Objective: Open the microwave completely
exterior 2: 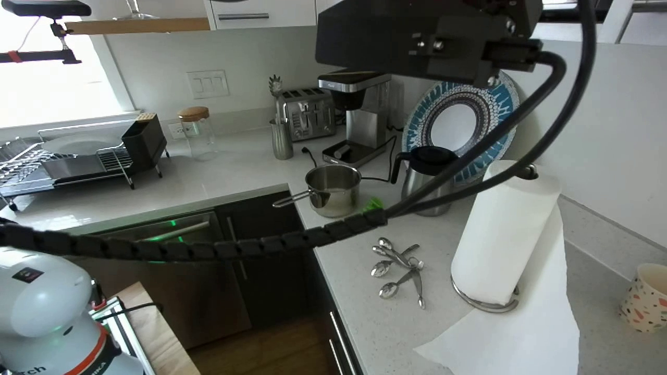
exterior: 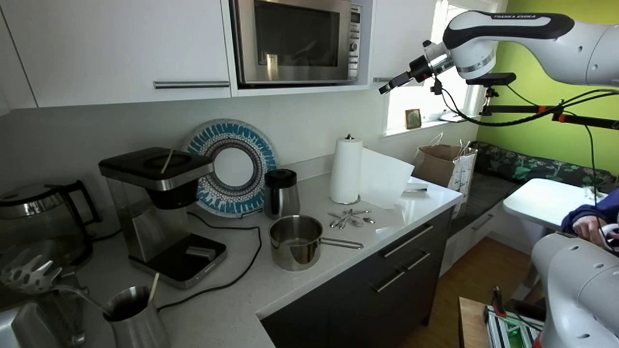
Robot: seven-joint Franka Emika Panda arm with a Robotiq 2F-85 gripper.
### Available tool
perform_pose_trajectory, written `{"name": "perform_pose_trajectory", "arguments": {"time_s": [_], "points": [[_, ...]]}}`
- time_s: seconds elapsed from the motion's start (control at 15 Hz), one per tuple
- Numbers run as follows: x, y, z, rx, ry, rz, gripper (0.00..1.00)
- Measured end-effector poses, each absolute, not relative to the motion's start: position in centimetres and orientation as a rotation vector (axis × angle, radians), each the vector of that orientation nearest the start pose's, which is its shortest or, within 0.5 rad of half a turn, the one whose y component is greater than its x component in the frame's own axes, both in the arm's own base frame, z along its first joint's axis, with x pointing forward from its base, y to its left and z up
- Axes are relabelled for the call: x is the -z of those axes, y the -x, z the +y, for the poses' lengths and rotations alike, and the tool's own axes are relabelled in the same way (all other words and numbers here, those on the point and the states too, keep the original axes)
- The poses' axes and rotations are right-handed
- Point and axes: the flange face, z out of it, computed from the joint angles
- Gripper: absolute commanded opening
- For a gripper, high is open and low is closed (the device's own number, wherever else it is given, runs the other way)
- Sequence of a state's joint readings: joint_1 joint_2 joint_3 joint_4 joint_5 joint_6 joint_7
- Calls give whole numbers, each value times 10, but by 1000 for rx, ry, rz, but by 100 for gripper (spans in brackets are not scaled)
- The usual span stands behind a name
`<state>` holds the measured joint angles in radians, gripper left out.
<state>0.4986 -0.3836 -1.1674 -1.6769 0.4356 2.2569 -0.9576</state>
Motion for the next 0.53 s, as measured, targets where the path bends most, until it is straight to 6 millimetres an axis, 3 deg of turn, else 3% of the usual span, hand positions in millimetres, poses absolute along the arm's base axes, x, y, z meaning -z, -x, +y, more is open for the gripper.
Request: {"name": "perform_pose_trajectory", "arguments": {"time_s": [0.2, 0.53], "points": [[-733, -362, -429, 1548, 2700, -56, 100], [-733, -367, -428, 1554, 2693, -90, 100]]}}
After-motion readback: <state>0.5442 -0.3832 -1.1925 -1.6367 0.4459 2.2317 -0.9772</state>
